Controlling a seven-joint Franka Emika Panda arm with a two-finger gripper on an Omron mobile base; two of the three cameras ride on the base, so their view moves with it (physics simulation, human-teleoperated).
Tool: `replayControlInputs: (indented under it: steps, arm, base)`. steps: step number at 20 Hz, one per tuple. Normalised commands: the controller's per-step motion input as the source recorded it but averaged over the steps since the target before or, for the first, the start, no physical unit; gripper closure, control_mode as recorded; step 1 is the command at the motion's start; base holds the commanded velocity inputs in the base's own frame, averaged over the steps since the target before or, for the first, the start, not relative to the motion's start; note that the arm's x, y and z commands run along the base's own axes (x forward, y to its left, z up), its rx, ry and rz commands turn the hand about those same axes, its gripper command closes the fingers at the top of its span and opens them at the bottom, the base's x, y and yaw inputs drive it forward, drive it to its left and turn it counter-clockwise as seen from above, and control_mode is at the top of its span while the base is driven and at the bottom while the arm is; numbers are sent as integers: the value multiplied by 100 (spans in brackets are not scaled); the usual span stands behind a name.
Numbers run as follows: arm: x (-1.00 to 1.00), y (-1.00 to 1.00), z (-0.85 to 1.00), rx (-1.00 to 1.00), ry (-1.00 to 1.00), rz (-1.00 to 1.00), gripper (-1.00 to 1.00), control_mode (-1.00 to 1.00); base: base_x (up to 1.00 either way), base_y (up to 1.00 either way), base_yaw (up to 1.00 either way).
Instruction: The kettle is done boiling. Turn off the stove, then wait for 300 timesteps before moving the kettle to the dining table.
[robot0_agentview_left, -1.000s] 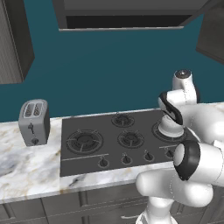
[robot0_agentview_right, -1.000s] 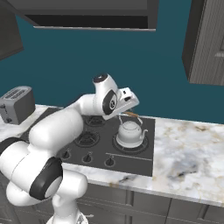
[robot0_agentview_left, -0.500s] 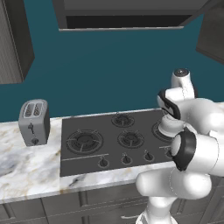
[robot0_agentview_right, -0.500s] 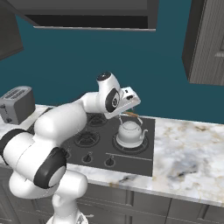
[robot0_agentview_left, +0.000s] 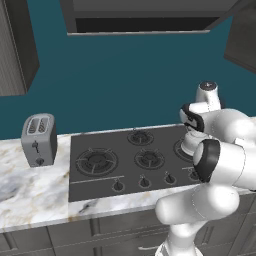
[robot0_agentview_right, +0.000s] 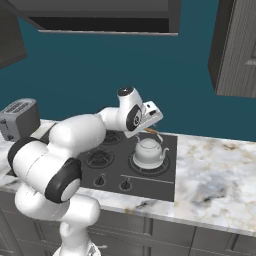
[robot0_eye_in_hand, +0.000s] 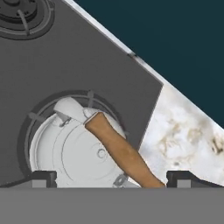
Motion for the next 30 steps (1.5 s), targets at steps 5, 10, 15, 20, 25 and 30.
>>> replayControlInputs:
  steps: [5, 10, 15, 20, 25, 30]
  arm:
    - [28, -5, -11, 0, 4, 8, -100, -100]
    - [32, -1, -11, 0, 4, 5, -100, -100]
    - [32, 0, -11, 0, 4, 4, -100, -100]
    - [7, -1, -13, 0, 1, 3, -100, -100]
    - [-1, -2, -27, 0, 0, 1, 100, -100]
    - [0, 0, -19, 0, 0, 1, 100, -100]
  base:
    - [0, 0, 0]
    - [0, 0, 0]
    - [0, 0, 0]
    - [0, 0, 0]
    - [0, 0, 0]
    - [0, 0, 0]
